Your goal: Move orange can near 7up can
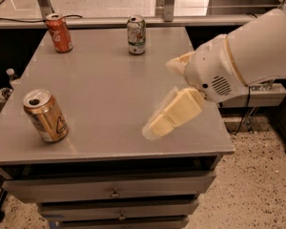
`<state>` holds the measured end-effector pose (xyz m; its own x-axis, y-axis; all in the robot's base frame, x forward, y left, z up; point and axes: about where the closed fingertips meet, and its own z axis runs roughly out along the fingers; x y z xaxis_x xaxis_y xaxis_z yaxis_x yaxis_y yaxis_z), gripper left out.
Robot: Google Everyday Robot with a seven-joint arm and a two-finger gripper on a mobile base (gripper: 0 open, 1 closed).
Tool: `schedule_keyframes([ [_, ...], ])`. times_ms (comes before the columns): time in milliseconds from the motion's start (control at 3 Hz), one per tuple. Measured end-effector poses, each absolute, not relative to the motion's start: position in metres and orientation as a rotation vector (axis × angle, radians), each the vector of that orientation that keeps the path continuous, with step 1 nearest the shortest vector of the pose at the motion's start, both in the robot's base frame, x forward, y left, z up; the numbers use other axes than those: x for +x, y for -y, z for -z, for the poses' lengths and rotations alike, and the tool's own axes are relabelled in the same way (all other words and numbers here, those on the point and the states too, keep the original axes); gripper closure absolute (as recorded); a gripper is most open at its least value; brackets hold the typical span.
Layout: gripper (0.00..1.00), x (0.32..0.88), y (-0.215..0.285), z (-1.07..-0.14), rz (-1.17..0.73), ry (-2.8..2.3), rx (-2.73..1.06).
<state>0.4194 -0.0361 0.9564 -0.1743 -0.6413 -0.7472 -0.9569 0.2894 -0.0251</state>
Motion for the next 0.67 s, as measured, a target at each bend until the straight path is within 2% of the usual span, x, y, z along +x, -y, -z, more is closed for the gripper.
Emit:
schedule_keyframes([
  [333,0.00,0.4194,0.0076,-0.9791,-0.702,-1.830,-1.358],
  [667,0.00,0.4175,0.0086,-0.9790,-0.704,-1.834,-1.363],
])
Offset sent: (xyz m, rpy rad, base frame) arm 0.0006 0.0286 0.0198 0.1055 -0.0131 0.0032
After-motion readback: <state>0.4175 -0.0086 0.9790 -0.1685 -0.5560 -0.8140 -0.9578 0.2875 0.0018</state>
